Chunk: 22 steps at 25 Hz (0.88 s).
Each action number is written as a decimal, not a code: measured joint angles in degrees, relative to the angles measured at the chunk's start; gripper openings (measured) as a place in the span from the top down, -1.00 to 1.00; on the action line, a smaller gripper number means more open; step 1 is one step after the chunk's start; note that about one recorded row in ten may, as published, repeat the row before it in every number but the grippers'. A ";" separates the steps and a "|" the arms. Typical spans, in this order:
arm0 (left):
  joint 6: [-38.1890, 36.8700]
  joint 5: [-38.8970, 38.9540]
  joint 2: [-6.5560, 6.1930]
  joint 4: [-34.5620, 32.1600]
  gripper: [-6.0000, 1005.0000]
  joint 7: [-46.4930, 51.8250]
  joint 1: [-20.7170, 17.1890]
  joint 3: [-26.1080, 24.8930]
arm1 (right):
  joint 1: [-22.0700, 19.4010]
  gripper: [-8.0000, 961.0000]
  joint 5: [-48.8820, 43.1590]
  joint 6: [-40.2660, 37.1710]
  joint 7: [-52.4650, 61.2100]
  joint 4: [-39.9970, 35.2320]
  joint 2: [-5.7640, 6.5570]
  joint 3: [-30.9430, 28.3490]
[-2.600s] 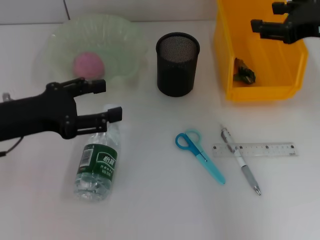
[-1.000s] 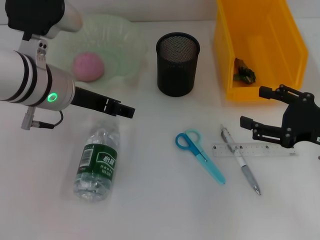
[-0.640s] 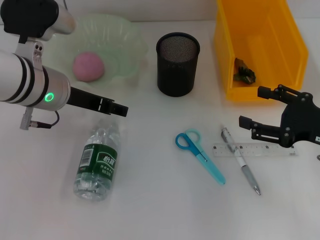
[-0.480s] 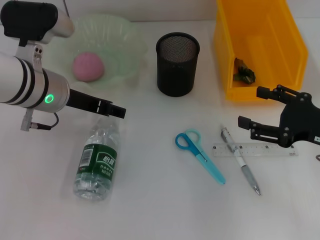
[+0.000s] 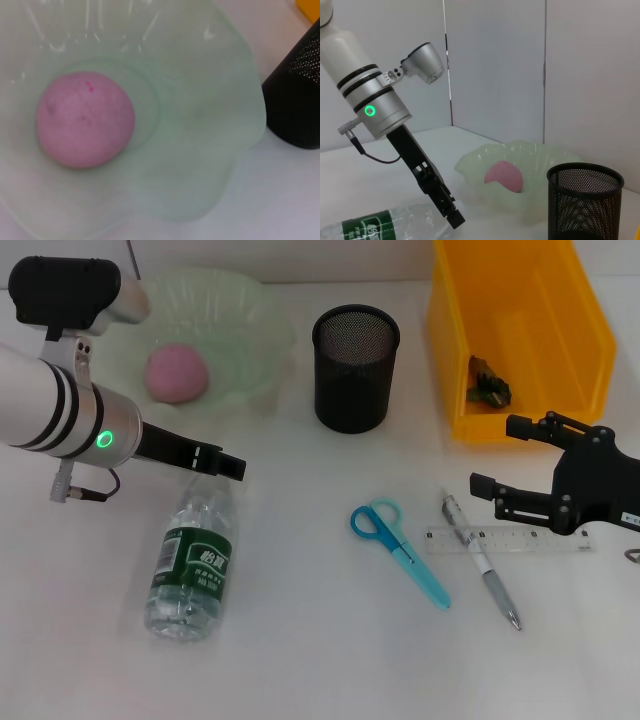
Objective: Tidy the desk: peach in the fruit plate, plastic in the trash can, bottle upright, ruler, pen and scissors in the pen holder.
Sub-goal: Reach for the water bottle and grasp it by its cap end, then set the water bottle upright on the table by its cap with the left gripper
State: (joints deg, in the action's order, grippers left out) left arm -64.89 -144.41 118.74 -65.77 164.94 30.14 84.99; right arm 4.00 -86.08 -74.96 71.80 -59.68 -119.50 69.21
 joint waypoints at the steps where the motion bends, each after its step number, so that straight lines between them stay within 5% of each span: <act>1: 0.23 0.00 -0.01 0.63 -0.54 -0.02 0.36 0.00 | 0.03 -0.75 -0.03 0.01 0.00 0.01 0.00 0.00; 13: 0.43 0.13 -0.11 2.72 -0.52 -1.61 1.60 -0.06 | 0.21 -0.75 -0.20 0.01 0.09 0.53 0.08 -0.22; 15: -0.10 0.11 -0.17 2.88 -0.29 -2.94 1.69 -0.19 | 0.32 -0.75 -0.23 0.02 0.10 0.83 0.12 -0.30; 22: -3.84 1.70 -0.16 -2.56 -0.07 -10.09 -0.33 -2.02 | 0.39 -0.75 -0.24 -0.01 0.80 0.98 0.15 -0.49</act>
State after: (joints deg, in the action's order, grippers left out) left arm -68.73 -142.71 118.58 -68.33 154.86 29.81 82.97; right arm 4.40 -86.32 -74.97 72.60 -58.71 -119.35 68.73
